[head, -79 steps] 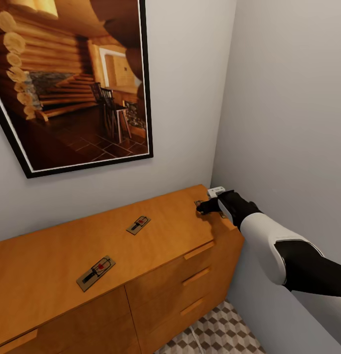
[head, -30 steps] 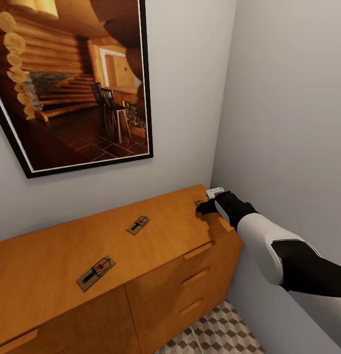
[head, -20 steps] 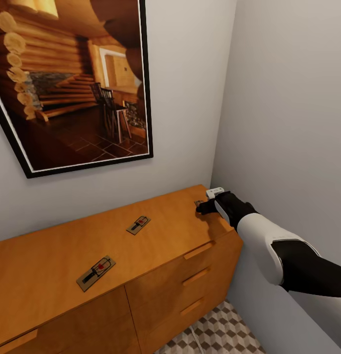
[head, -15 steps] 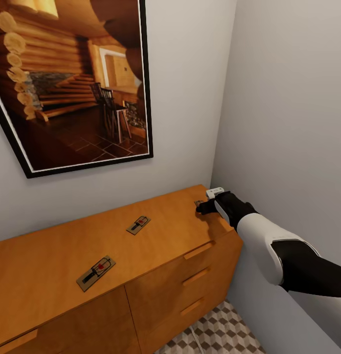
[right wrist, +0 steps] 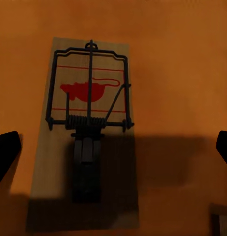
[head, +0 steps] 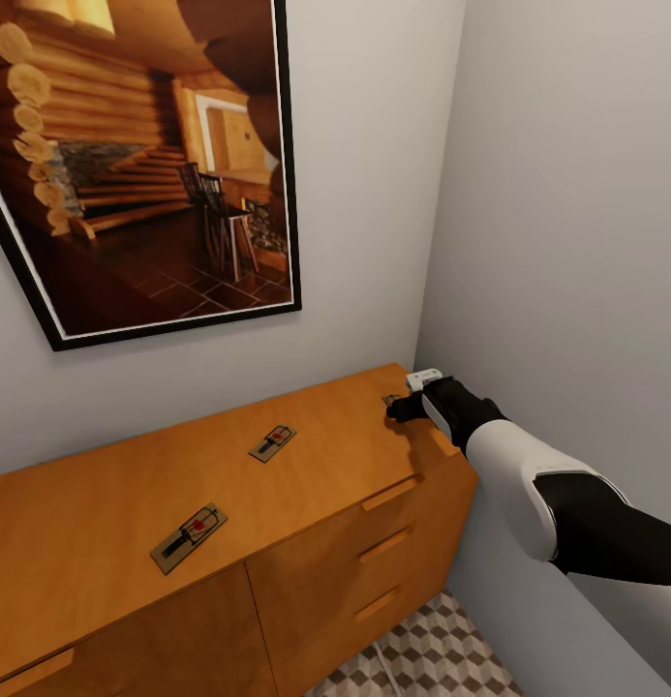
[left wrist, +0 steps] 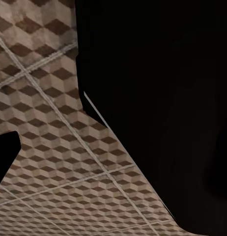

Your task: Take the four mousetraps from the cabinet in the bathroom and place them on the bathroom floor. Make sure all four end up on the same floor surface, and ensure that at least two of them are either under or directly next to the same bathroom sink.

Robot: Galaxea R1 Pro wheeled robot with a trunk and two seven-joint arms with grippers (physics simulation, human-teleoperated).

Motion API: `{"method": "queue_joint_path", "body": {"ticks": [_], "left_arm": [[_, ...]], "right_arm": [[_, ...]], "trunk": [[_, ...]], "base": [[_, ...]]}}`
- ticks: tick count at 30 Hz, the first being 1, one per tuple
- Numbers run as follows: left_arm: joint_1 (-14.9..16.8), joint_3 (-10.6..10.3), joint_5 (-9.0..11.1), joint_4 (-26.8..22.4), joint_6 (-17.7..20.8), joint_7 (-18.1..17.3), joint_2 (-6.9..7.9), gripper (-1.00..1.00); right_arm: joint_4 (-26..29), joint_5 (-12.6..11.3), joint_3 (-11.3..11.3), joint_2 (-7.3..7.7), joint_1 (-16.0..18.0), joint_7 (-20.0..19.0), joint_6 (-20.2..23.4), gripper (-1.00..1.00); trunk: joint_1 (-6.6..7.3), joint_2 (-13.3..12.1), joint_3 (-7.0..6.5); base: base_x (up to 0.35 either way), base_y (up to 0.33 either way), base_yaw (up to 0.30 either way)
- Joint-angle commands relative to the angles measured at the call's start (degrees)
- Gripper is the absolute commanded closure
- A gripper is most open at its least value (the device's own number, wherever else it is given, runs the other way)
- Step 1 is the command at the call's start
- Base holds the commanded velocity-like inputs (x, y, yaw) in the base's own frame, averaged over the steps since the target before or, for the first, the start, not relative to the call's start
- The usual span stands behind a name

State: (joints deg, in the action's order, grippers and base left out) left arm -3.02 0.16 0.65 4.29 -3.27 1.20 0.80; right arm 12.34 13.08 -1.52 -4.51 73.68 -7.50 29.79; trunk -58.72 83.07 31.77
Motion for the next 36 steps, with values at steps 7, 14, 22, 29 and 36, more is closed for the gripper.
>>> {"method": "queue_joint_path", "body": {"ticks": [7, 14, 22, 29, 36], "left_arm": [[0.0, 0.0, 0.1, 0.1, -0.3, 0.1, 0.00, -1.00], [0.0, 0.0, 0.1, 0.1, -0.3, 0.1, 0.00, -1.00], [0.0, 0.0, 0.1, 0.1, -0.3, 0.1, 0.00, -1.00], [0.0, 0.0, 0.0, 0.0, -0.4, 0.2, -0.36, -1.00], [0.0, 0.1, 0.0, 0.0, -0.4, 0.3, -0.36, -1.00]], "right_arm": [[-1.3, 1.4, -0.6, 0.03, -0.1, -0.3, 0.3, 1.00], [-1.3, 1.4, -0.6, 0.03, 0.0, -0.3, 0.3, 1.00], [-1.4, 1.4, -0.6, 0.03, -0.1, -0.3, 0.2, 1.00], [-0.7, 1.3, -0.6, 0.28, -0.1, -2.9, -5.5, 1.00], [-0.5, 1.3, -0.6, 0.24, -0.1, -3.8, -7.2, 1.00]], "trunk": [[-0.01, 0.0, 0.05], [-0.01, 0.0, 0.05], [-0.01, 0.0, 0.05], [-0.01, 0.0, 0.05], [-0.01, 0.0, 0.05]], "base": [[0.000, 0.000, 0.000], [0.000, 0.000, 0.000], [0.000, 0.000, 0.000], [0.000, 0.000, 0.000], [0.000, 0.000, 0.000]]}}
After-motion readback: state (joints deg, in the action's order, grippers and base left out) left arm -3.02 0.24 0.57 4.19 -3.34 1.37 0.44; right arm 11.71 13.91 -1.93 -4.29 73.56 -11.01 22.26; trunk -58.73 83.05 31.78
